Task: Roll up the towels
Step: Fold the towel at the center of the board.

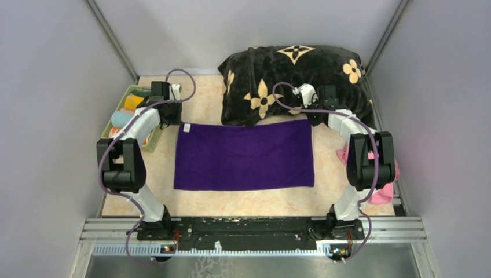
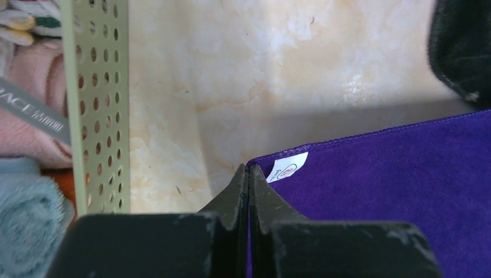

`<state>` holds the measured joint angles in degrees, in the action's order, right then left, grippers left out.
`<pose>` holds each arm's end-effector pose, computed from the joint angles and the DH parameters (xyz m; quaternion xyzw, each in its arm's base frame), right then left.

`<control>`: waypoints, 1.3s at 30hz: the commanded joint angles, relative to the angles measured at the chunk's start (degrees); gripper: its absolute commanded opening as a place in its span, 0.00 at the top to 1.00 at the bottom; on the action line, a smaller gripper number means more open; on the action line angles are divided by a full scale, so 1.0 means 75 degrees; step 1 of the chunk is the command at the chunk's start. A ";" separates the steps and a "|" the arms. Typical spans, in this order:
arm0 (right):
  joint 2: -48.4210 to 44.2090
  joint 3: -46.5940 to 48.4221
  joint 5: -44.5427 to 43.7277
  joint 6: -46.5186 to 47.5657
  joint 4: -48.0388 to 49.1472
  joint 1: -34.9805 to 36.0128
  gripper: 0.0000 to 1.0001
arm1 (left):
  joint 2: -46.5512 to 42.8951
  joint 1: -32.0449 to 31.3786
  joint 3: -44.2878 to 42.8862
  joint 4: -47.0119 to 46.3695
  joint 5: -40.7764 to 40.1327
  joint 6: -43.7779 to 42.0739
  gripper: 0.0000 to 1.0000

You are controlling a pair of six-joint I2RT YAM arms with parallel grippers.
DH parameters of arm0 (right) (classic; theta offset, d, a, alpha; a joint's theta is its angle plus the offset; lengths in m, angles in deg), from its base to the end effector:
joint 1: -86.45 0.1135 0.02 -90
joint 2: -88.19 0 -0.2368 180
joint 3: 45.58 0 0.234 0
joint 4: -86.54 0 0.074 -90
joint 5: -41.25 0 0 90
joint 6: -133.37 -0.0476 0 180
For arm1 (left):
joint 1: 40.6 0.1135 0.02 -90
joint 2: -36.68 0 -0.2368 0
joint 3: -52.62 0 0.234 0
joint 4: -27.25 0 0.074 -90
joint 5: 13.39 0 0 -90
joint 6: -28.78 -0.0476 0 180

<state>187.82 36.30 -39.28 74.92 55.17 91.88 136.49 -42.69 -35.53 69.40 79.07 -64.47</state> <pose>0.3593 0.0420 0.1842 -0.3235 0.8765 -0.0033 0.3565 0.3610 -0.0152 0.2014 0.0509 0.9490 -0.0173 0.3107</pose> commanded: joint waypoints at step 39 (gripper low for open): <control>-0.2257 -0.1569 -0.0034 -0.0043 0.1964 -0.0542 1.00 | -0.2093 0.0137 0.1628 -0.1904 0.0251 0.0653 1.00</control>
<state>175.95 25.99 -38.69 73.85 66.78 88.41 123.88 -42.65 -24.89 57.01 82.06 -58.54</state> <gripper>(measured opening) 0.005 0.005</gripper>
